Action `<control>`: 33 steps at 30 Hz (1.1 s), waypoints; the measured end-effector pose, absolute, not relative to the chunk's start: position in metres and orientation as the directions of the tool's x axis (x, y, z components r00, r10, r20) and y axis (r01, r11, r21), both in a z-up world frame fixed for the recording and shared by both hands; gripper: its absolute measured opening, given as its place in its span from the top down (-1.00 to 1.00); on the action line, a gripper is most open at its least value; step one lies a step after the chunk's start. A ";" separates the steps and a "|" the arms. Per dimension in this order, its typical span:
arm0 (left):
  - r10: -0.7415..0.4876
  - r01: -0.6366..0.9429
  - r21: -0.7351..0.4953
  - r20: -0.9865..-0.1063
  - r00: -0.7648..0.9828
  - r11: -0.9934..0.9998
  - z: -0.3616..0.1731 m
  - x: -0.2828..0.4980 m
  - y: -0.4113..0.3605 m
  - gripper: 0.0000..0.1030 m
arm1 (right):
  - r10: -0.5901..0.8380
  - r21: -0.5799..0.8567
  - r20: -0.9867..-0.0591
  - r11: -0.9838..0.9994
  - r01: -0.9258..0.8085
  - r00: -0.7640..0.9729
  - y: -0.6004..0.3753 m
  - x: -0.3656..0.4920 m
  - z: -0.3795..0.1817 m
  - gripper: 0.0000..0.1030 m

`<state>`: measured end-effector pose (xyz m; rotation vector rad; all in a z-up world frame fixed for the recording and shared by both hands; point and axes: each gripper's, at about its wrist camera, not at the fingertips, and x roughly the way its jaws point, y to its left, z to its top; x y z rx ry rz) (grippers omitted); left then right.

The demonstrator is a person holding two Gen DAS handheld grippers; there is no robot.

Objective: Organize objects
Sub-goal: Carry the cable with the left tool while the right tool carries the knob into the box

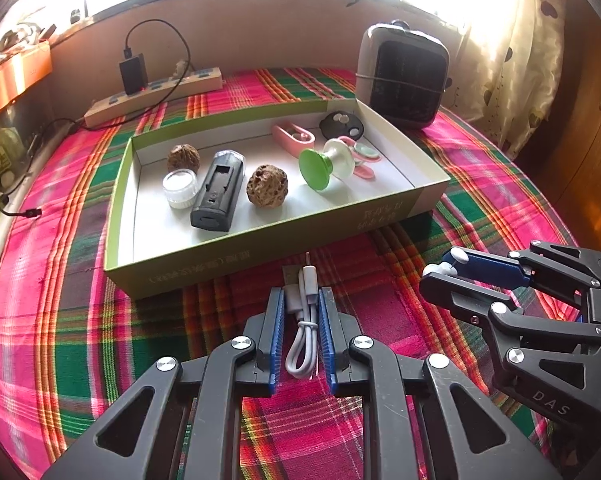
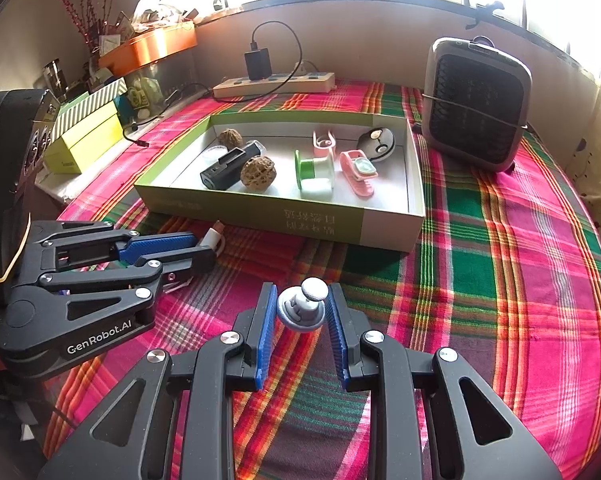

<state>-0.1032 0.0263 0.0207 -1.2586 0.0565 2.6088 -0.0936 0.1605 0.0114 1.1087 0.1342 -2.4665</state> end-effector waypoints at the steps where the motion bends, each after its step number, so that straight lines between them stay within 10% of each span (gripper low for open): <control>1: 0.204 -0.235 -0.073 -0.774 -0.600 -0.969 0.022 -0.103 0.026 0.71 | -0.344 0.085 -0.732 -0.902 0.422 -0.588 0.160 -0.094 0.012 0.49; 33: 0.234 -0.239 -0.093 -0.702 -0.673 -0.966 0.065 -0.129 0.000 0.71 | -0.336 0.047 -0.688 -0.905 0.423 -0.643 0.143 -0.124 0.047 0.49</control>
